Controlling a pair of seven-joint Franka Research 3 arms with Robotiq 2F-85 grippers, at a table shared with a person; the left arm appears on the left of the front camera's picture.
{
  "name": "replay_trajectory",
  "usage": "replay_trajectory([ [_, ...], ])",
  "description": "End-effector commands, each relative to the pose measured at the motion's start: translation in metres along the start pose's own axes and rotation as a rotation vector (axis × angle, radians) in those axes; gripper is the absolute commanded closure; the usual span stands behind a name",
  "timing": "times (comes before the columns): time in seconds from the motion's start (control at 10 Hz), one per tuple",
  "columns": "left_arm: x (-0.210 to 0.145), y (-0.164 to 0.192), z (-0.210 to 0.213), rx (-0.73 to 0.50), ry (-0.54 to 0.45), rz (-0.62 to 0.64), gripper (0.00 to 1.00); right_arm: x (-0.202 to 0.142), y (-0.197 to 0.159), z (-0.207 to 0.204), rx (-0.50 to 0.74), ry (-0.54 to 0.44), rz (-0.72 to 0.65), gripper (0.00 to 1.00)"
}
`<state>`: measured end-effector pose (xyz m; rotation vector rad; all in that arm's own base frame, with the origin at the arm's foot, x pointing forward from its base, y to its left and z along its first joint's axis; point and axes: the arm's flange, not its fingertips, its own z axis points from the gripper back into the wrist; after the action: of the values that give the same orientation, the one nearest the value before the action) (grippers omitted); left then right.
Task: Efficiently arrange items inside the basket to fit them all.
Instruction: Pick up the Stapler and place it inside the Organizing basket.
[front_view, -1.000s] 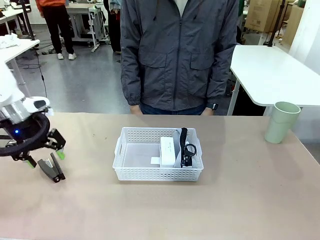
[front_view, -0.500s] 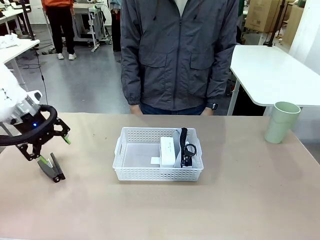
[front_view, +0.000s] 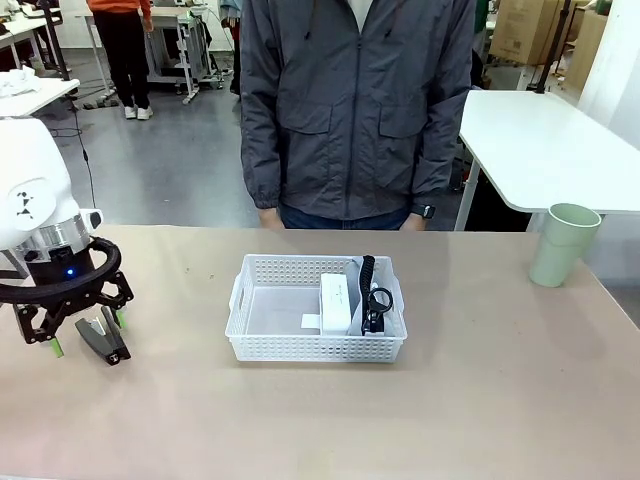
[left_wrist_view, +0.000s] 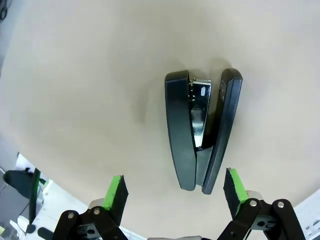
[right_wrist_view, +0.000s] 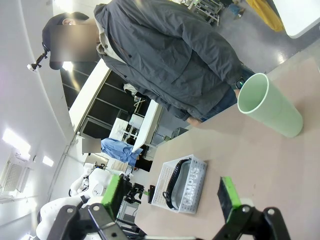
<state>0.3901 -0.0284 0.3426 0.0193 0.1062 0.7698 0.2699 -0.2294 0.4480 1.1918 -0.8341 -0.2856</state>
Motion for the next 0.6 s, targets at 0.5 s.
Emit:
replay_trajectory([
  [0.5,0.0078,0.0012,-0.0083,0.002,0.008,0.061,0.00,0.0004,0.0011,0.0003,0.014,-0.008,0.007,0.00],
])
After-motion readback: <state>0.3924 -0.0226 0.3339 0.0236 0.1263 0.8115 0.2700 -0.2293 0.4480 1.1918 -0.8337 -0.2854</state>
